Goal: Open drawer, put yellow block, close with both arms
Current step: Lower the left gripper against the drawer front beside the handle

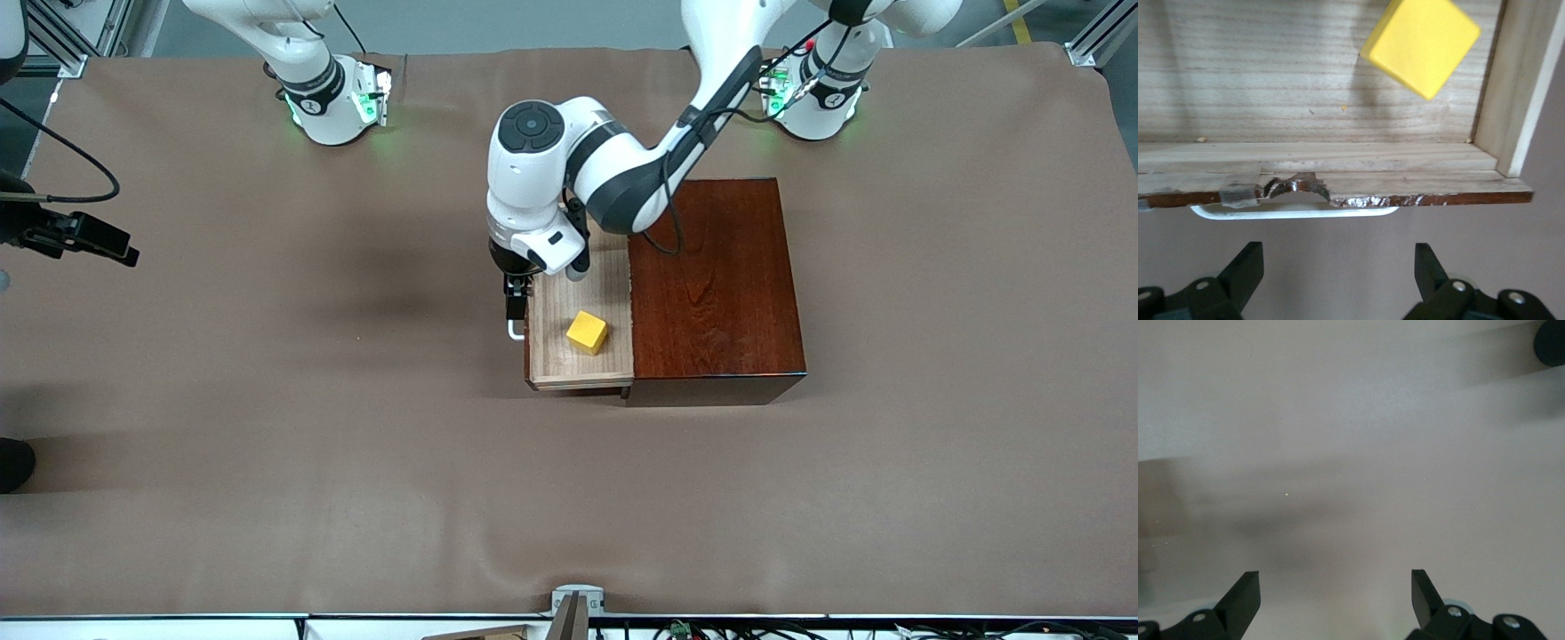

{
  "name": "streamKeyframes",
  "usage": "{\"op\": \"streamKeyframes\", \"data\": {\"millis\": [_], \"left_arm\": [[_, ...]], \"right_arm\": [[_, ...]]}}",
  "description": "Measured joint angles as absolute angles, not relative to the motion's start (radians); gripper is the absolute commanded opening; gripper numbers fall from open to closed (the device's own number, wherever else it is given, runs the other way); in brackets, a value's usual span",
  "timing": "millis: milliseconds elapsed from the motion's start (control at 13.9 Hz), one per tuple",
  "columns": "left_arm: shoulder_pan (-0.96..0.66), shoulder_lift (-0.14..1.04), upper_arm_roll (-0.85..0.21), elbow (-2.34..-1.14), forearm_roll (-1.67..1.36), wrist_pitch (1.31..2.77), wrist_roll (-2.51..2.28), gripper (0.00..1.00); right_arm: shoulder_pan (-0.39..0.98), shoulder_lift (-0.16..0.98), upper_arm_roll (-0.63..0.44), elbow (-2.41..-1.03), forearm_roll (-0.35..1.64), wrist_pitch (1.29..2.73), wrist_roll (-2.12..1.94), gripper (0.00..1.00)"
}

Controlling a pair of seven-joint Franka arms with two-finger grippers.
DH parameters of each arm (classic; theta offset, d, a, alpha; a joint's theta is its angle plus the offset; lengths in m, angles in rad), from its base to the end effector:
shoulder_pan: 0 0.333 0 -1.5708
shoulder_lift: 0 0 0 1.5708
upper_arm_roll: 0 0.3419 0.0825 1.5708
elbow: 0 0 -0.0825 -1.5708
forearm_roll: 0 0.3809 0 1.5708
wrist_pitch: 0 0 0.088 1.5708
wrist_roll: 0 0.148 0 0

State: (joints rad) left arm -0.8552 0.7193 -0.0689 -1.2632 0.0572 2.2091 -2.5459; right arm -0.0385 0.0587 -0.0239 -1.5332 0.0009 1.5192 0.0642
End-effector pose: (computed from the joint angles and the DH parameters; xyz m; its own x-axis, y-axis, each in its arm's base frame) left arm 0.4888 -0.6187 0.3354 -0.0313 0.9826 -0.1833 0.9895 0.0563 0.1328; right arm 0.5609 -0.0345 0.5899 0.9894 -0.1261 -0.0724 -0.1261 -0.9920 0.0052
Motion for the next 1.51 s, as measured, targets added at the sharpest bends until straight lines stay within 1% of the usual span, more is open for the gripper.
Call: {"op": "streamKeyframes", "data": {"millis": [576,1224,1512], "left_arm": [[-0.866,0.751,-0.065,-1.262,0.054,2.204,-2.536,1.00],[-0.865,0.766,-0.070,-1.243,0.004,2.102,-2.495,1.00],[-0.865,0.766,-0.048,-1.226,-0.001,2.052,-2.495,1.00]], "right_arm": [[-0.038,0.059,-0.024,-1.533,0.001,1.518,0.064,1.00],[-0.038,0.059,-0.023,-1.533,0.001,1.518,0.063,1.00],[-0.037,0.059,-0.022,-1.533,0.001,1.518,0.063,1.00]]}}
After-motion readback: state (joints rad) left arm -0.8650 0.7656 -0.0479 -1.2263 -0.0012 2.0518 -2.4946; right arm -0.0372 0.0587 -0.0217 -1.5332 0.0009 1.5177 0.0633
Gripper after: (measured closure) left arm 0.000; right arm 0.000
